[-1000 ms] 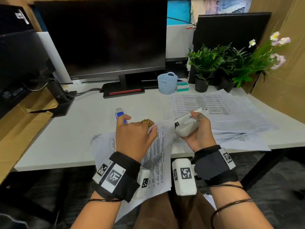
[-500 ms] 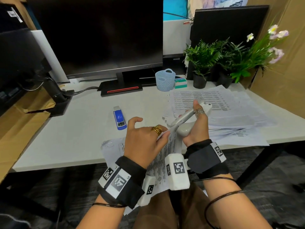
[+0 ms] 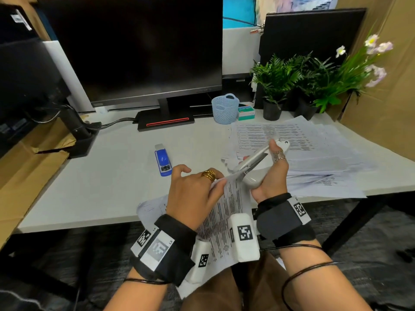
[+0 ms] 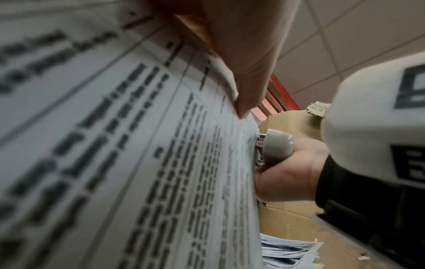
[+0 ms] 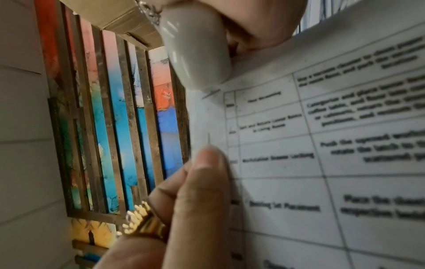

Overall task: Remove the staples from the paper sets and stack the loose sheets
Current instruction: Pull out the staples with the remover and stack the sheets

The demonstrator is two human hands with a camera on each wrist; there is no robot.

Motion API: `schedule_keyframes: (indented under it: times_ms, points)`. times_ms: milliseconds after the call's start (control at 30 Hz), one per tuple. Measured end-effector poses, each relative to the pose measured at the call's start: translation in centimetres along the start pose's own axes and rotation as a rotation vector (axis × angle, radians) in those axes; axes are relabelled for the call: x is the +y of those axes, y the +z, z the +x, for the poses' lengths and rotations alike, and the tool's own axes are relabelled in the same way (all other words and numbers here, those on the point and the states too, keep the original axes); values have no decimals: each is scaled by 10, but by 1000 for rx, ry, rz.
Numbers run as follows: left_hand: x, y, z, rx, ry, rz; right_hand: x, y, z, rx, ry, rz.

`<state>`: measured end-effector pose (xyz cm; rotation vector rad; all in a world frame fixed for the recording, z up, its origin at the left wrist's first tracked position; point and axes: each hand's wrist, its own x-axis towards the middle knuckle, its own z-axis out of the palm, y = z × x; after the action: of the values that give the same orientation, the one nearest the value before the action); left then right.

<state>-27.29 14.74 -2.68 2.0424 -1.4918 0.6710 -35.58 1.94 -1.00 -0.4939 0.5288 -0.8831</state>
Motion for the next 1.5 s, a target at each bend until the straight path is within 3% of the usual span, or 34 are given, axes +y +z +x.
schedule_keyframes:
  times_ms: [367,567,667,767,900,1033,1200,1267,1333,1433,1500]
  points:
    - [2,-4,-4,-16,28,-58,5,-2,3,55,-38,-32]
    - [-5,0,-5,-32,20,15,6,4,20,-57,-15,-172]
    - [-22,0,-5,-62,-28,124,5,14,50,-31,104,-392]
    - [-35,-10,-6,-236,-142,162,20,8,103,29,143,-650]
    - [-51,-17,-5,-331,-226,192,36,38,86,-94,232,-1214]
    - [-60,-24,-6,-359,-277,191,57,44,100,-165,138,-1629]
    - [-67,-26,-8,-415,-296,201,70,51,110,-214,-49,-1905]
    - [-70,-25,-9,-403,-289,163,64,54,101,-268,-201,-1904]
    - [-74,-23,-10,-316,-273,98,48,54,81,-442,-335,-1674]
    - [-75,-13,-7,-123,-236,-60,20,40,40,-792,-176,-1350]
    - [-67,-7,-3,-103,-255,-174,9,21,29,-838,-243,-1239]
